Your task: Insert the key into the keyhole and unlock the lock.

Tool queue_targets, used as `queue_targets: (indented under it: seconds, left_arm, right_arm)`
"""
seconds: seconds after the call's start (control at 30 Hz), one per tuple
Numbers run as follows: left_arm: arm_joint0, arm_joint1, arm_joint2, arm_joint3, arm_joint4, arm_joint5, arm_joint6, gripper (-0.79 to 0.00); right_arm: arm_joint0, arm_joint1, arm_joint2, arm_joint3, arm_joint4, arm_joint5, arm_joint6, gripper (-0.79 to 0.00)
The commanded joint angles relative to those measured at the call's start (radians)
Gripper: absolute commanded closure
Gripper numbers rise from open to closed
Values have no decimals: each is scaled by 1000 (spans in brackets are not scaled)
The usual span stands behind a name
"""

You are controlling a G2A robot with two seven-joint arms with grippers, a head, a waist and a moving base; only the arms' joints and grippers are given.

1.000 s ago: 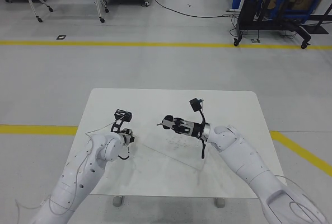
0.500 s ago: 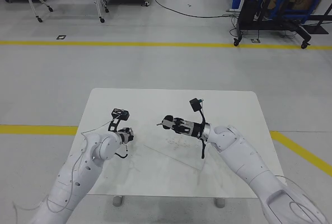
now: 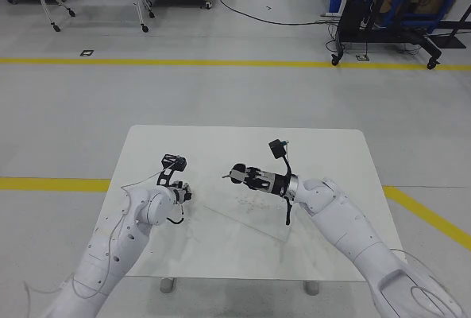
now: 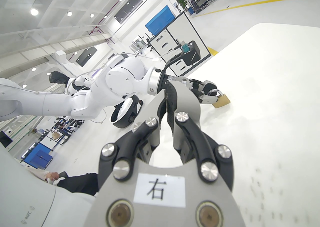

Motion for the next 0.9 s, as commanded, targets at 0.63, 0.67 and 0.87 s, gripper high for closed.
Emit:
queue_targets:
  seconds: [0.63, 0.67, 0.87]
  left_arm:
    - [37, -4, -31, -41, 54, 26, 14, 0]
    - [35, -5, -33, -35, 53, 24, 16, 0]
    - [27, -9, -58, -6, 6, -11, 53, 0]
  right_arm:
    - [0, 0, 0, 0, 0, 0, 0, 0]
    - [0, 0, 0, 0, 0, 0, 0, 0]
    - [0, 0, 0, 0, 0, 0, 0, 0]
